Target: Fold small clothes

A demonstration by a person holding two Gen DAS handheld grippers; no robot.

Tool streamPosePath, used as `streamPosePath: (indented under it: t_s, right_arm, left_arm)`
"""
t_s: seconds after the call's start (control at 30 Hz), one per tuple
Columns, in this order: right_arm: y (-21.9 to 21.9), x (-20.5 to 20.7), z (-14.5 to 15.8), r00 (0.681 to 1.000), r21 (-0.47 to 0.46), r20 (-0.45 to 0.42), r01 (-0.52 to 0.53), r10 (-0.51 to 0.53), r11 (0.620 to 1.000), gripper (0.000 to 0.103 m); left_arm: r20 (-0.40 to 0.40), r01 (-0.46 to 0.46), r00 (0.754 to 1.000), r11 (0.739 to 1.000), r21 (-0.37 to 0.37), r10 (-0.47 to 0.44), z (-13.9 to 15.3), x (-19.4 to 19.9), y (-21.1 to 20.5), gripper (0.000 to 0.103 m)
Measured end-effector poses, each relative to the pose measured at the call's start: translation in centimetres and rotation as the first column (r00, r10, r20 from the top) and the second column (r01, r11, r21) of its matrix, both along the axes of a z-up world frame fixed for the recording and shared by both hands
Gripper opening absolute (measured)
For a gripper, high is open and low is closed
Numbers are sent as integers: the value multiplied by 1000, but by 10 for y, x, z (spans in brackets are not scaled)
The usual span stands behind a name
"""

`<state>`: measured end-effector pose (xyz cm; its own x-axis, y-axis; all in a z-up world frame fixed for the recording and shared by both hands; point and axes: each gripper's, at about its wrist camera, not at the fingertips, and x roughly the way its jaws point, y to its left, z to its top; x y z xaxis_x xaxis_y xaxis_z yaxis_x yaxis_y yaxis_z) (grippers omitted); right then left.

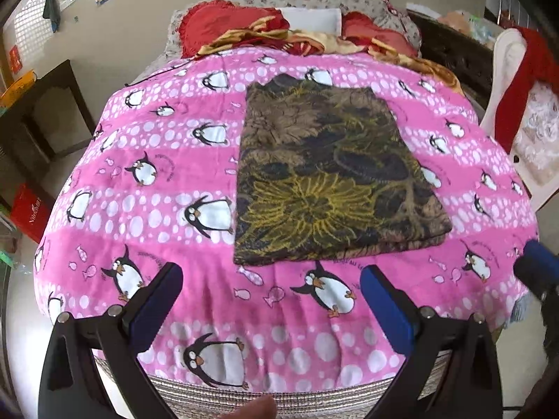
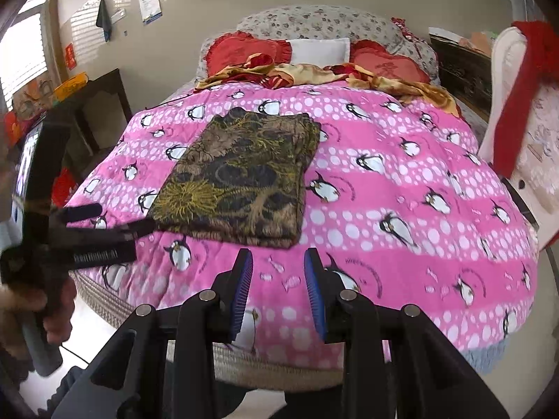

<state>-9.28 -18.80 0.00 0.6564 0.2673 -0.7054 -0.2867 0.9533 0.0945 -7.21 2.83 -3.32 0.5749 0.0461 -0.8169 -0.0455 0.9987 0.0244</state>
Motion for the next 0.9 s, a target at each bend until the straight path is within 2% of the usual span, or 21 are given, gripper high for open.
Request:
streamPosePath:
  t_s: [0.13,0.3,0.9]
  right_arm:
    - [5,10,-3,1000,-12,-7,-4,4,1000,29]
    - [3,17,-9,1000,-8,-23,12,-12,1000,29]
    - [-5,17,-13,999,2,-30,32,-32,999,29]
  left_arm:
    - [-19,10,1000,1000,8,-10,-6,1,-6,103]
    - [-39,16,999,1000,-16,-17,-12,3,-6,103]
    - [-61,15,998,1000,-21,-17,-12,5,-7,103]
